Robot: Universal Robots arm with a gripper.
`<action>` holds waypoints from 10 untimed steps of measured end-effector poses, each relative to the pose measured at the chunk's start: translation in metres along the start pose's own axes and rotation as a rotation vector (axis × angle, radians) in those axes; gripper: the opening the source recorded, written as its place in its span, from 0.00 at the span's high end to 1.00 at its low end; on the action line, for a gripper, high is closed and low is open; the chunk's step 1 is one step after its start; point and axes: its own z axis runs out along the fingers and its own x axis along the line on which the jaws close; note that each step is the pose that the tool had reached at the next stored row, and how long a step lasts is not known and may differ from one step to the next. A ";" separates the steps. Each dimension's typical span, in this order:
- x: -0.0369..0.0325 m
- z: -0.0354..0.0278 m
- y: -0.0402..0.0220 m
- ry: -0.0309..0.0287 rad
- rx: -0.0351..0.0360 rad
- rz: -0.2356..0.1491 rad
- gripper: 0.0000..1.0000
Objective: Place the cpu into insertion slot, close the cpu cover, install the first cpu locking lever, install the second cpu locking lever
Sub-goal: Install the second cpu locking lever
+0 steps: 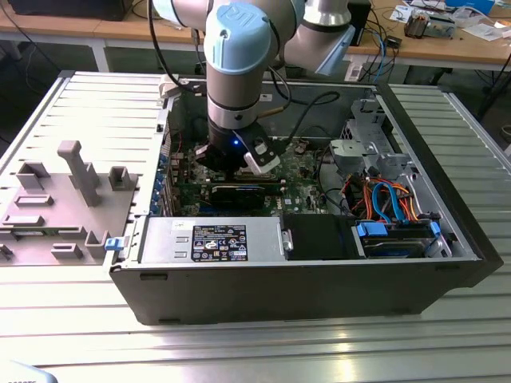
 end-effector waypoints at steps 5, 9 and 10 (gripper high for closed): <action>0.0004 -0.0063 0.0032 0.0008 0.0084 -0.010 0.89; -0.0093 -0.0073 0.0064 0.0057 0.0101 -0.009 0.89; -0.0143 -0.0069 0.0081 0.0084 0.0097 -0.009 0.89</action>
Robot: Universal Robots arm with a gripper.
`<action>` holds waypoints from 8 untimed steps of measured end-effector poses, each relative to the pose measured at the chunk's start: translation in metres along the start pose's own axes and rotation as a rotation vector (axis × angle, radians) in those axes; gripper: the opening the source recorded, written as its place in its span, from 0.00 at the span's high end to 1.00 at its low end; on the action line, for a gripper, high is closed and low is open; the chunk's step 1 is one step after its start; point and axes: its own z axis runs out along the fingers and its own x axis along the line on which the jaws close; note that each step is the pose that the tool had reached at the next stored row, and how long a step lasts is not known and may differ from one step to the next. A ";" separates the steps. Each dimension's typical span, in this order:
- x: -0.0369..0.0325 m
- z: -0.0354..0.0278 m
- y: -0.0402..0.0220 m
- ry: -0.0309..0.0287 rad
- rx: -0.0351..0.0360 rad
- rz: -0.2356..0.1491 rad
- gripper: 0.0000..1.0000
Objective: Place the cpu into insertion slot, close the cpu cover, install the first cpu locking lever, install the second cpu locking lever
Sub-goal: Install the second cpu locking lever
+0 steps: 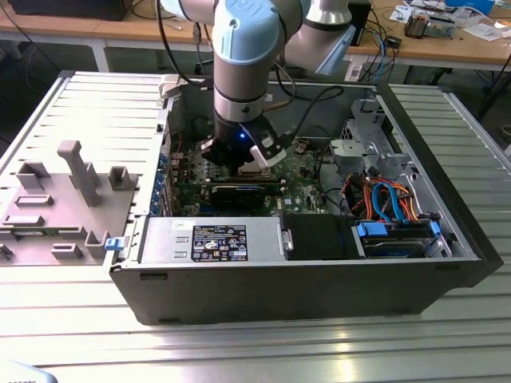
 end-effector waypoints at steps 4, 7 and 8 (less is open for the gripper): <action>-0.0144 0.0013 0.0060 0.0084 -0.0017 0.002 0.89; -0.0255 0.0021 0.0104 0.0143 -0.0026 0.003 0.89; -0.0288 0.0024 0.0117 0.0151 -0.0017 0.003 0.89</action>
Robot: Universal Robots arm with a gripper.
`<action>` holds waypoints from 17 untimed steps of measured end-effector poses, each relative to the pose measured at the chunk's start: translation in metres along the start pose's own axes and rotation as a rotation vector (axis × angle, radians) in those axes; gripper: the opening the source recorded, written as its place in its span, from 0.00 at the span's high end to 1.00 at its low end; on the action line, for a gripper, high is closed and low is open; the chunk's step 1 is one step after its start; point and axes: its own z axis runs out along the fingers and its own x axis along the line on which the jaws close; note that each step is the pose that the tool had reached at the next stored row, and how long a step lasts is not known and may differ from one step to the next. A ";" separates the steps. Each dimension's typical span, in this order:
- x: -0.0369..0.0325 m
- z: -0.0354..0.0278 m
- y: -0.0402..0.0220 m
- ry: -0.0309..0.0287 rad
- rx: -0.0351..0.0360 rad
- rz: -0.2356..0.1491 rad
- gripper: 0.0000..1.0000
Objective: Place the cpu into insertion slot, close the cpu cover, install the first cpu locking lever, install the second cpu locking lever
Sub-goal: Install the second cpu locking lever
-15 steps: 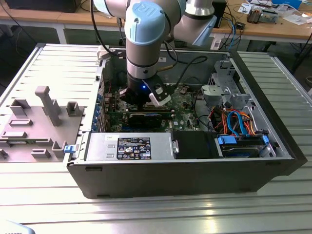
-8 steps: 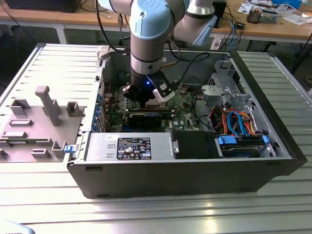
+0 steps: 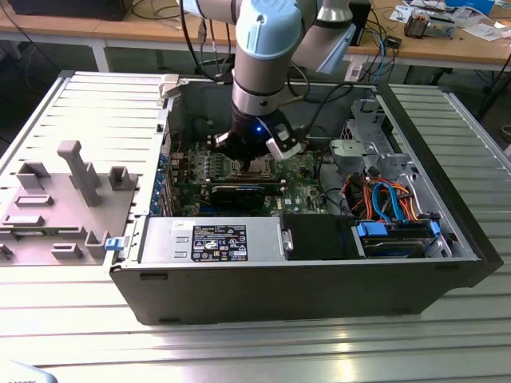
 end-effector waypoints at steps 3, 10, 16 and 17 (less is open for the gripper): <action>-0.0053 -0.0005 0.0059 0.0035 0.0187 0.001 0.89; -0.0121 -0.0038 0.0193 0.0123 0.0658 0.003 0.89; -0.0165 -0.0072 0.0253 0.0271 0.1409 0.007 0.89; -0.0170 -0.0077 0.0262 0.0304 0.1579 0.007 0.89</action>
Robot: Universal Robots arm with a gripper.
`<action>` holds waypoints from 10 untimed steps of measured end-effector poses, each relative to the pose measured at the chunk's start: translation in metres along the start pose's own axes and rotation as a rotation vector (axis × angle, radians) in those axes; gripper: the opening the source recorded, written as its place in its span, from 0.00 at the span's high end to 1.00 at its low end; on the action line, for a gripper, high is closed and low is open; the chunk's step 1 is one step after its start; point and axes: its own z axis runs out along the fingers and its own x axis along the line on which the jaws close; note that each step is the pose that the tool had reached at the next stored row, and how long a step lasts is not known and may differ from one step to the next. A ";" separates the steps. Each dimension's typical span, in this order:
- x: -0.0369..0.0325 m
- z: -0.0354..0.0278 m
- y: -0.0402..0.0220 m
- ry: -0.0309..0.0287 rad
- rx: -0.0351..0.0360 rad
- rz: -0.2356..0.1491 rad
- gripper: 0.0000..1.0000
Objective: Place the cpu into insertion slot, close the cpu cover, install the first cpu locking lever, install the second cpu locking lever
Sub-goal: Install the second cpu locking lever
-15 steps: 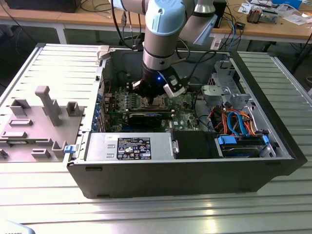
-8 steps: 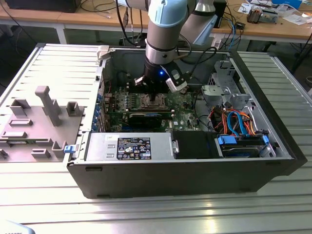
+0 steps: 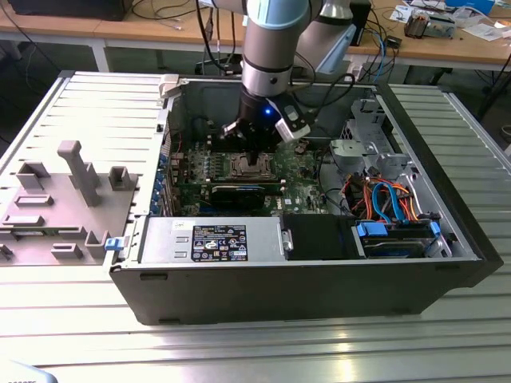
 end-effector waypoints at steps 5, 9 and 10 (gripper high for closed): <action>-0.0007 -0.0047 0.0015 0.0077 0.0409 0.002 0.89; -0.0005 -0.0111 0.0018 0.0079 0.0423 0.002 0.89; -0.0004 -0.0126 0.0018 0.0079 0.0425 0.002 0.89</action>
